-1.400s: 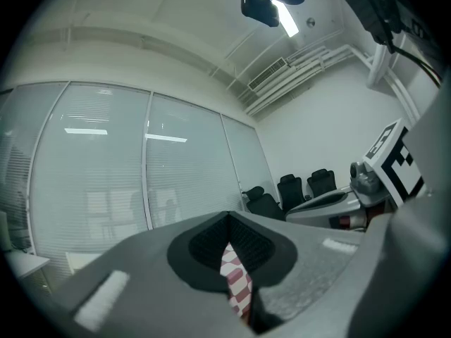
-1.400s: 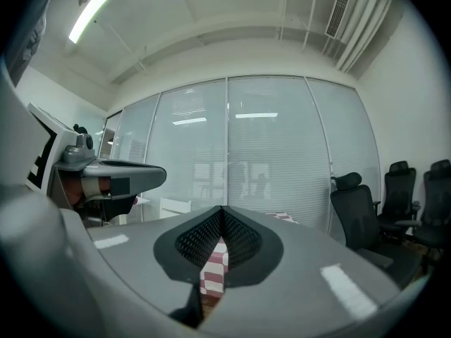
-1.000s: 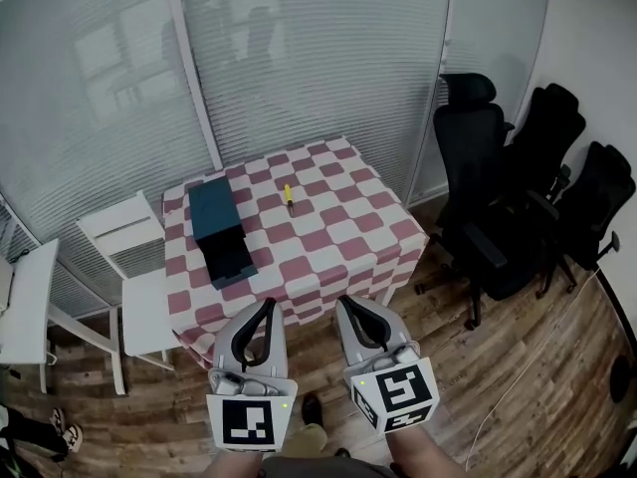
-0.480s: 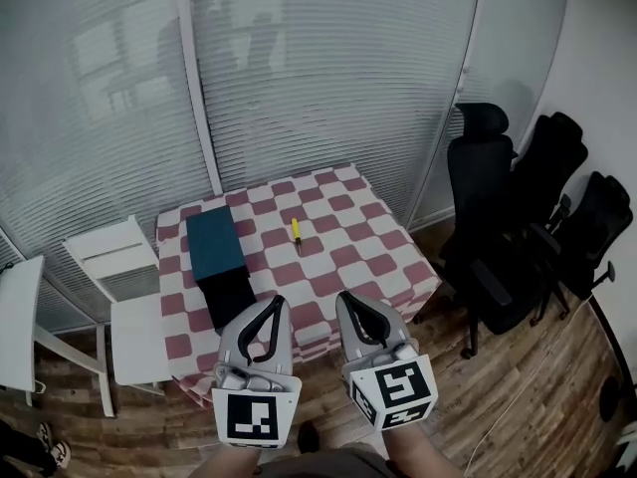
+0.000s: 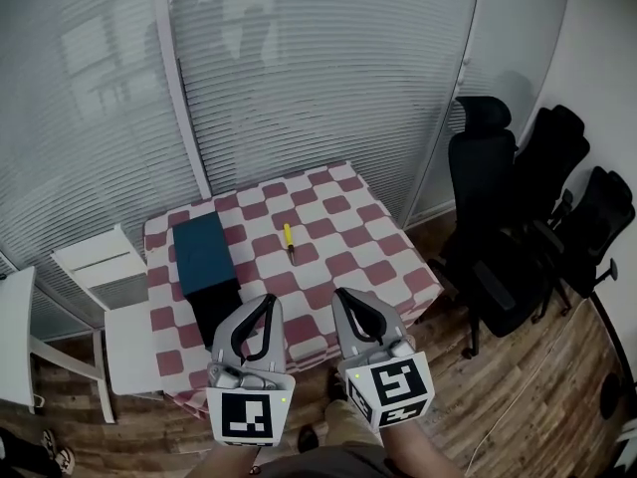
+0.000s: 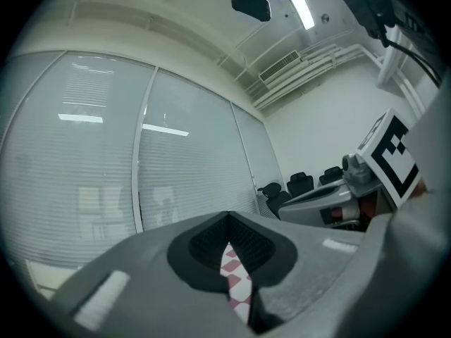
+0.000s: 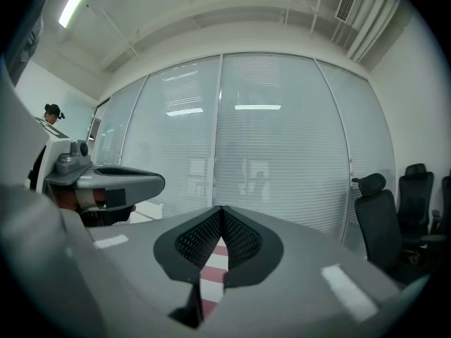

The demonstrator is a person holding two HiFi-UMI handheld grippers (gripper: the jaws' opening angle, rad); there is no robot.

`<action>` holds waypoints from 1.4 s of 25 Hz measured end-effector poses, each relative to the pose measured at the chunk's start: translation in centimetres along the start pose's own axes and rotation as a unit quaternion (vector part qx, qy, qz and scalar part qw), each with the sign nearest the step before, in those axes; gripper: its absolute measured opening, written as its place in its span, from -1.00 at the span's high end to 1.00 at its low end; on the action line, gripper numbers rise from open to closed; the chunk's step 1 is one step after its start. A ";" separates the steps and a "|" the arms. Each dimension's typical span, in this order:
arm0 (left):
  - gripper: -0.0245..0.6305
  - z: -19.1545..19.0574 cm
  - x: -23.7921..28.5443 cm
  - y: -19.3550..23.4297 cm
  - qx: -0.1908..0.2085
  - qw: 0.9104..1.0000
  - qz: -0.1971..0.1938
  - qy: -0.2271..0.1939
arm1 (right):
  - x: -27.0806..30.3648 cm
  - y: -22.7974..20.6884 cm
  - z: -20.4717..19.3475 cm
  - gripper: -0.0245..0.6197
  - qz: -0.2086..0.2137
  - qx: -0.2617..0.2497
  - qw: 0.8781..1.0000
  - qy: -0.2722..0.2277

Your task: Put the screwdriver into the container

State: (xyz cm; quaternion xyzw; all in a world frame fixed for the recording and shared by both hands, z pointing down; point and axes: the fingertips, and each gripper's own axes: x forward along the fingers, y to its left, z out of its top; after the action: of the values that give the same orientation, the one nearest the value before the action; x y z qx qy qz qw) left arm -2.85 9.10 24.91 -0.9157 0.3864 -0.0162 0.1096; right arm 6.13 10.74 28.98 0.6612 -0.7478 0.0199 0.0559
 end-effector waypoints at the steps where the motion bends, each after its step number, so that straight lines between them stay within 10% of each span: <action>1: 0.92 -0.2 0.7 0.1 0.000 1.000 0.001 0.002 | 0.6 -0.5 -0.1 0.85 0.001 0.002 1.000 0.000; 20: 0.92 -2.7 16.7 5.8 0.009 0.995 0.092 0.046 | 17.1 -9.4 -0.1 0.85 0.098 0.025 0.995 0.014; 35: 0.92 -1.7 19.2 9.9 0.025 0.988 0.147 0.042 | 23.5 -9.7 2.1 0.85 0.142 0.018 0.990 -0.005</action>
State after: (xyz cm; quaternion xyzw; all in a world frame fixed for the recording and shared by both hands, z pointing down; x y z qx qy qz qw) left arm 3.46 -11.61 23.37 -0.8442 0.5207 -0.0483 0.1175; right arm 12.80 -13.86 29.09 0.5489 -0.8342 0.0384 0.0370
